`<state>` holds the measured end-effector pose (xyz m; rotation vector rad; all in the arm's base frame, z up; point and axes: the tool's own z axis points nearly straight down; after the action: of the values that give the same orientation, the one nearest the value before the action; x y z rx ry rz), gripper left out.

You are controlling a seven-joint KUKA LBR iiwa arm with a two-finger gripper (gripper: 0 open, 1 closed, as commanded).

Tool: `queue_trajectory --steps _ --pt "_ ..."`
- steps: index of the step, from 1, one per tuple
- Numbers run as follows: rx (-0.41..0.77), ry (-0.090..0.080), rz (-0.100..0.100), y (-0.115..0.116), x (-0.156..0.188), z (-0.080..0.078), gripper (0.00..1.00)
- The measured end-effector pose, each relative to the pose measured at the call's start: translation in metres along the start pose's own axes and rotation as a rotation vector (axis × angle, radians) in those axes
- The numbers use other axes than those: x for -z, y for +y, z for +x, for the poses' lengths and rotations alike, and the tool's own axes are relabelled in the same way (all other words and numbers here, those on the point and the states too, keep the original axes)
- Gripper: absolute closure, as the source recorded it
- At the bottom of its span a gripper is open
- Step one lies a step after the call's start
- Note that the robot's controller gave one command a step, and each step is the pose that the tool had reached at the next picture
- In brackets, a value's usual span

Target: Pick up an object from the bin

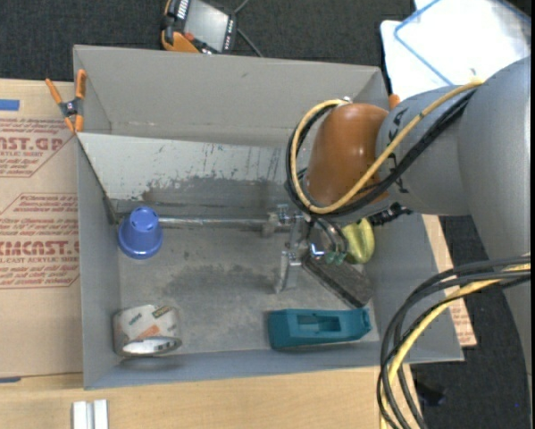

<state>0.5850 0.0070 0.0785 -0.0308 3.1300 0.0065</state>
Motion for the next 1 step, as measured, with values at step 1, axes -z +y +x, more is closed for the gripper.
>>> queue_trajectory --steps 1 --pt "-0.016 -0.004 -0.002 0.0482 -0.0080 0.0043 0.00"
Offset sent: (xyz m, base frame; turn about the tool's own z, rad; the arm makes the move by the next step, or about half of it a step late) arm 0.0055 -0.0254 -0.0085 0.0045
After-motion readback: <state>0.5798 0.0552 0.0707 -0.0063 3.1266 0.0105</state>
